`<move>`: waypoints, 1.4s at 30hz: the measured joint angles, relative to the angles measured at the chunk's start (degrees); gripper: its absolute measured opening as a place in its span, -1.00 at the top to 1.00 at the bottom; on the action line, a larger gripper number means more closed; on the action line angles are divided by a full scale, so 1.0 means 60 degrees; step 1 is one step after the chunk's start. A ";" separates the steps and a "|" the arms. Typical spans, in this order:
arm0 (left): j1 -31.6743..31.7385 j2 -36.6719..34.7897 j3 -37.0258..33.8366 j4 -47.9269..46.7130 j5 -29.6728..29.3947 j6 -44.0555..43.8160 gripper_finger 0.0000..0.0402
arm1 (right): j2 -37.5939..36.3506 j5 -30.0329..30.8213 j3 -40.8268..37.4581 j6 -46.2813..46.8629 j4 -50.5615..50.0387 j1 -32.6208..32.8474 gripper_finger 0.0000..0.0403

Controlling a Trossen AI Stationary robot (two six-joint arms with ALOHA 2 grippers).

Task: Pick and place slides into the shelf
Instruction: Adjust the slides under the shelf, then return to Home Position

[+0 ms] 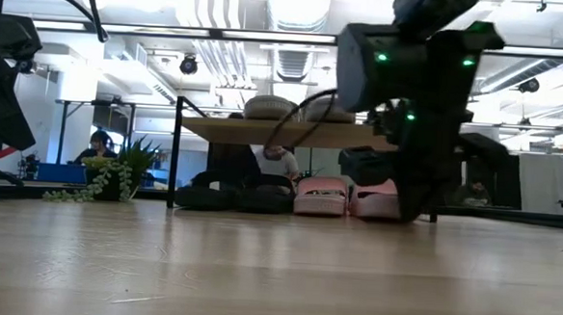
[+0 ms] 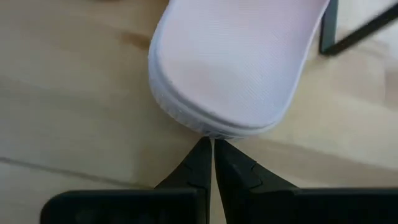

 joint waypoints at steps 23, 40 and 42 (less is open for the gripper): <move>0.0000 0.0000 -0.0002 0.0160 0.0007 0.0007 0.74 | 0.0000 0.0749 -0.0150 -0.0638 0.0300 -0.1063 0.94; 0.0025 0.0000 -0.0002 0.1001 -0.0443 0.0095 0.74 | -0.0717 -0.0151 0.1270 -0.1376 0.2545 0.2251 0.94; 0.0041 -0.0049 -0.0002 0.1628 -0.1125 0.0602 0.74 | -0.1395 -0.0190 0.1312 -0.2632 0.3486 0.2283 0.94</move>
